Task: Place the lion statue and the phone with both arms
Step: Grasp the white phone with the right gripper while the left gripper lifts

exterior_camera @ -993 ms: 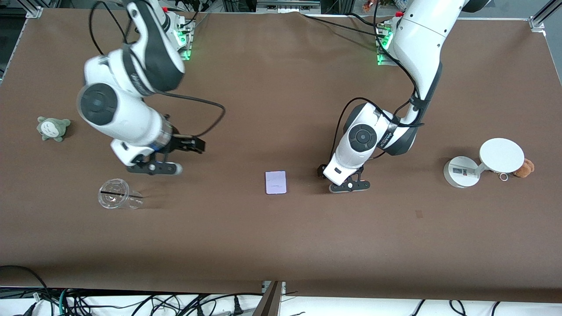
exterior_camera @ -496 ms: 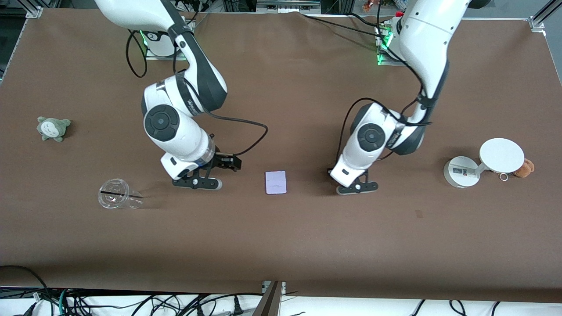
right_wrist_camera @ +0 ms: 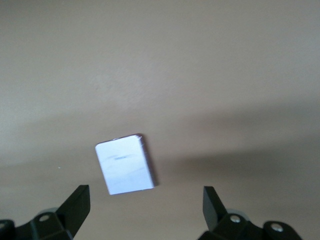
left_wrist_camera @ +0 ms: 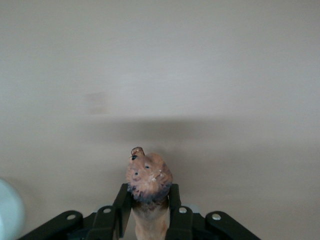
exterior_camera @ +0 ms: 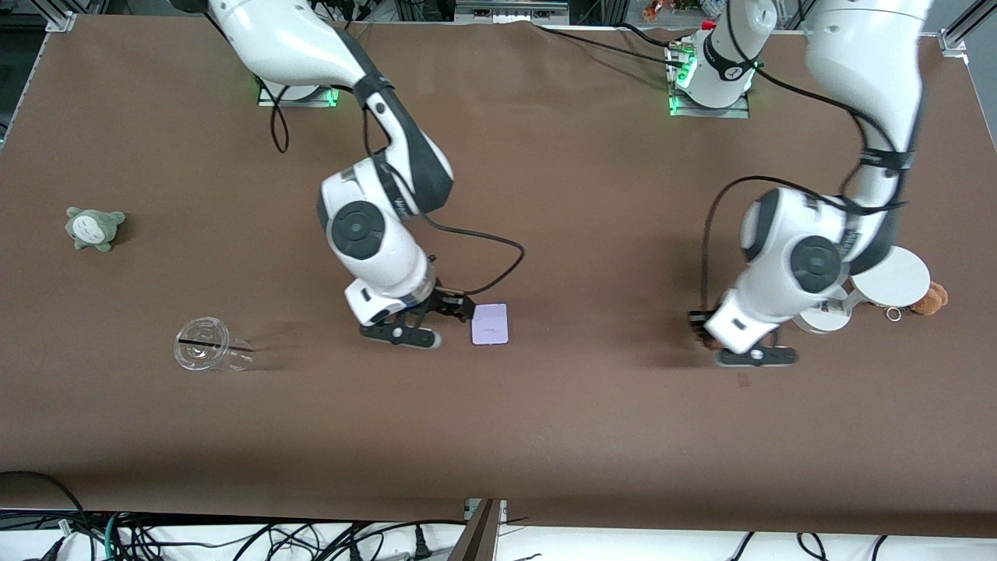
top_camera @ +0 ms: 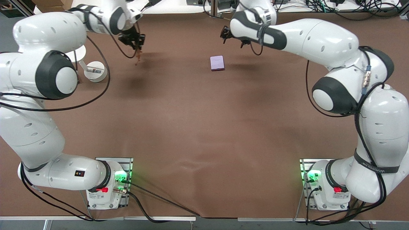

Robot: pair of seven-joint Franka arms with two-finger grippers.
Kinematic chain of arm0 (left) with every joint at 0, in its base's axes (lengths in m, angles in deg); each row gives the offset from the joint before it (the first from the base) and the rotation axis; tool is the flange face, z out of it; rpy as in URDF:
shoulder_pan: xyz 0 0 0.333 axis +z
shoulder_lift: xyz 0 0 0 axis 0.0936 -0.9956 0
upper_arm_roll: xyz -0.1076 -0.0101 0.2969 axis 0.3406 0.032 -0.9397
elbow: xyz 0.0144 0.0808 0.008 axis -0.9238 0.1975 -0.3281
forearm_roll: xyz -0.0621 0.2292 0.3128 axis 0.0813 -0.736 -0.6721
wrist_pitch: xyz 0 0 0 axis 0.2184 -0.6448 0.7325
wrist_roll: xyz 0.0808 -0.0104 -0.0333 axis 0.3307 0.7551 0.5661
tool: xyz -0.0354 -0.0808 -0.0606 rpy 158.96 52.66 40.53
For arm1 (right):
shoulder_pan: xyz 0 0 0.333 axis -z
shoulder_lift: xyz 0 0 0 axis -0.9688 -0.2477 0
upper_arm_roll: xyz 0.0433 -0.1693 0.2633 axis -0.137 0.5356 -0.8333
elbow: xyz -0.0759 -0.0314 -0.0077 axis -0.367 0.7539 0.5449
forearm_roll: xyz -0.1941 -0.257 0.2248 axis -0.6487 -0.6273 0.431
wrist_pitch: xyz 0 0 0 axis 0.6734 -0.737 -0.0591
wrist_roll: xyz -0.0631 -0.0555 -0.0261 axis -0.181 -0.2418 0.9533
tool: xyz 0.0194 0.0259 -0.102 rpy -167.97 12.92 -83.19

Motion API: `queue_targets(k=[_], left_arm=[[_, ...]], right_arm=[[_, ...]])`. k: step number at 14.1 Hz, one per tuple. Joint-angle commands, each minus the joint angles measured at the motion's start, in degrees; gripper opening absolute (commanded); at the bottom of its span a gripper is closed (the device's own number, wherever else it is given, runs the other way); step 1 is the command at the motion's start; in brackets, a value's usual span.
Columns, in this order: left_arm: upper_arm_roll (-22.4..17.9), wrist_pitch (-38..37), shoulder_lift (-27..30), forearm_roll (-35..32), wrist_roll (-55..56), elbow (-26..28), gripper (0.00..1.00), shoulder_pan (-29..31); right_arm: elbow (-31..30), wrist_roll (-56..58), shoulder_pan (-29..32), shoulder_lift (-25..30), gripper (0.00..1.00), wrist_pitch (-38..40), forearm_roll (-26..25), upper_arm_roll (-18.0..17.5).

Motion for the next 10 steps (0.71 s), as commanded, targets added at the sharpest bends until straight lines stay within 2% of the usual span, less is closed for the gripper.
queue_targets(k=[1, 6, 10], left_arm=[[1.30, 1.30, 3.72, -0.41, -8.82, 6.04, 0.00, 7.69], [1.30, 11.48, 7.06, -0.14, -8.75, 16.14, 0.00, 10.43], [1.30, 16.42, 8.30, -0.14, -8.92, 21.42, 0.00, 12.80]], right_arm=[[2.28, -2.64, -3.14, -4.52, 1.00, -4.71, -1.57, 0.66], [2.37, -1.50, -5.08, -9.01, 1.00, -13.07, -10.88, 0.57], [2.46, -1.41, -6.74, -11.91, 1.00, -18.61, -12.48, 0.66]])
